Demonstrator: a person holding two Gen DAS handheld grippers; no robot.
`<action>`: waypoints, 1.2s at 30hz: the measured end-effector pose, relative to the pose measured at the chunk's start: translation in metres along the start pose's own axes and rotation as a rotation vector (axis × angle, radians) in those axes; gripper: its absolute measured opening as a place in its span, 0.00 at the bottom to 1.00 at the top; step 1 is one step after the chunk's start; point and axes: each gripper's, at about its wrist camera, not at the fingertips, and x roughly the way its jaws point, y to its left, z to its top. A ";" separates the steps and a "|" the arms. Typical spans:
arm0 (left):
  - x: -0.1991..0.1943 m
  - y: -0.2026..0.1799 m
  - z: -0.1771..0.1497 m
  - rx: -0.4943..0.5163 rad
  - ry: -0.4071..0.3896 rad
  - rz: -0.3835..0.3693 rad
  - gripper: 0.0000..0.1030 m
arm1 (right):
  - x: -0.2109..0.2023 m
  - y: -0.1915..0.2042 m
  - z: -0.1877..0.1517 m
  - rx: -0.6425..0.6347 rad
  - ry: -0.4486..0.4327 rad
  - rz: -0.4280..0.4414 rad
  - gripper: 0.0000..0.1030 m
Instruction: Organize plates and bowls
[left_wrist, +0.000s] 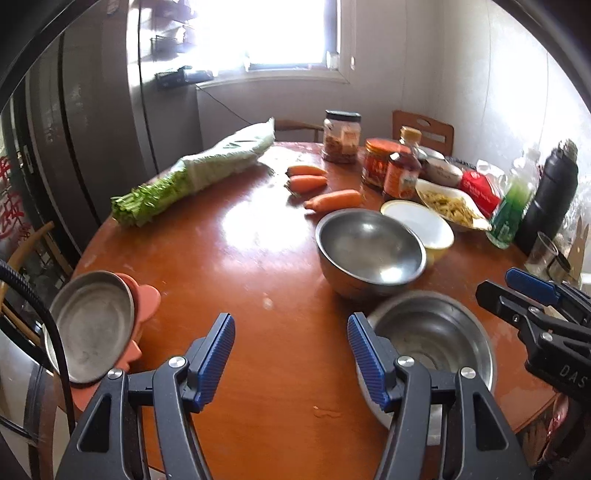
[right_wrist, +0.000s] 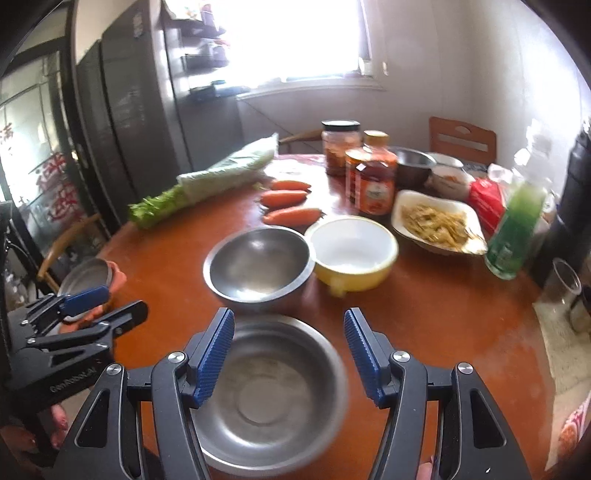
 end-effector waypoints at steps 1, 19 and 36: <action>0.000 -0.002 -0.002 0.004 0.002 -0.004 0.62 | 0.001 -0.007 -0.004 0.017 0.008 -0.004 0.62; 0.035 -0.040 -0.026 0.056 0.115 -0.077 0.61 | 0.034 -0.023 -0.042 0.019 0.115 -0.008 0.58; 0.053 -0.051 -0.034 0.074 0.145 -0.118 0.54 | 0.045 -0.019 -0.053 0.022 0.133 0.014 0.29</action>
